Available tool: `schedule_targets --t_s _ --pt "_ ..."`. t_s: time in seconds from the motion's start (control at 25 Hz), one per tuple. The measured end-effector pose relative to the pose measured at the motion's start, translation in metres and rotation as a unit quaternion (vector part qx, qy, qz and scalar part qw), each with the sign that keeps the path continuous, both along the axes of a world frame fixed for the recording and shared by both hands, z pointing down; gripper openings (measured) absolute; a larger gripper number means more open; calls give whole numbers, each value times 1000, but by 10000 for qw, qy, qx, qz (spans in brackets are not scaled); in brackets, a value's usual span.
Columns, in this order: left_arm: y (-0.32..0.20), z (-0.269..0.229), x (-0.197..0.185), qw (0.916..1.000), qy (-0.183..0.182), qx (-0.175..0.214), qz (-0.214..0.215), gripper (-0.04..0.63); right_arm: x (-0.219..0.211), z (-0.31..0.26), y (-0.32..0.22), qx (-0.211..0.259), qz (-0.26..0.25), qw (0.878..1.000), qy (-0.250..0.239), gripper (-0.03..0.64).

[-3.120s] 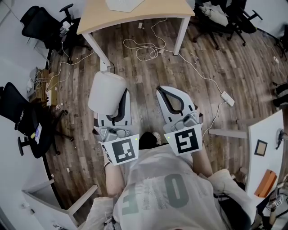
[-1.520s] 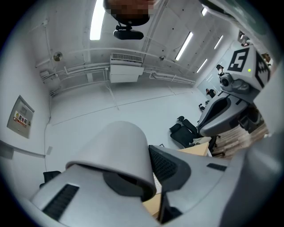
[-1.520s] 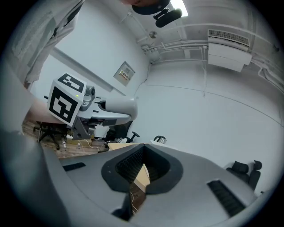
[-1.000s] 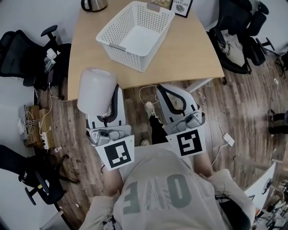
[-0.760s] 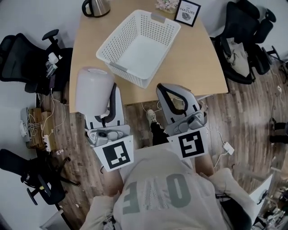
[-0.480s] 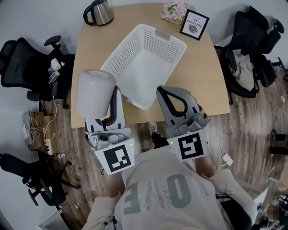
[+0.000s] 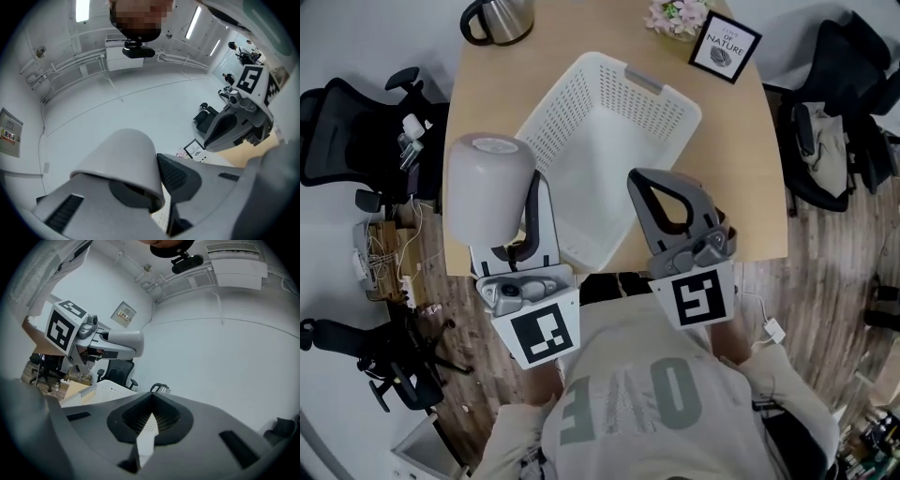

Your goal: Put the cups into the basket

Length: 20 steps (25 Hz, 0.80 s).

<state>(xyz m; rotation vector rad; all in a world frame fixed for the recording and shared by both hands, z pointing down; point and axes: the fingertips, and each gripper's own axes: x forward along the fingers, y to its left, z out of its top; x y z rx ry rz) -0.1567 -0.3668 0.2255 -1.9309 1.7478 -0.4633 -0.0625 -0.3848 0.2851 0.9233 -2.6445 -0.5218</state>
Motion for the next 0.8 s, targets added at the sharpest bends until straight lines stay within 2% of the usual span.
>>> schedule_targets --t_s 0.16,0.44,0.6,0.72,0.8 --pt "-11 6 8 9997 -170 -164 91 57 0 12 -6 -168 -8 9999 15 -2" --pt "-41 -9 17 9983 -473 -2 333 57 0 4 -22 -163 143 9992 -335 -2" --pt "-54 -15 28 9962 -568 27 654 57 5 -2 -26 -103 305 9986 -425 -2" --pt "-69 -11 36 9911 -1027 -200 827 57 11 -4 -32 -129 507 9975 -474 -2" --pt "-81 -3 40 9840 -1394 -489 1001 57 14 -8 -35 -146 617 9965 -549 -2"
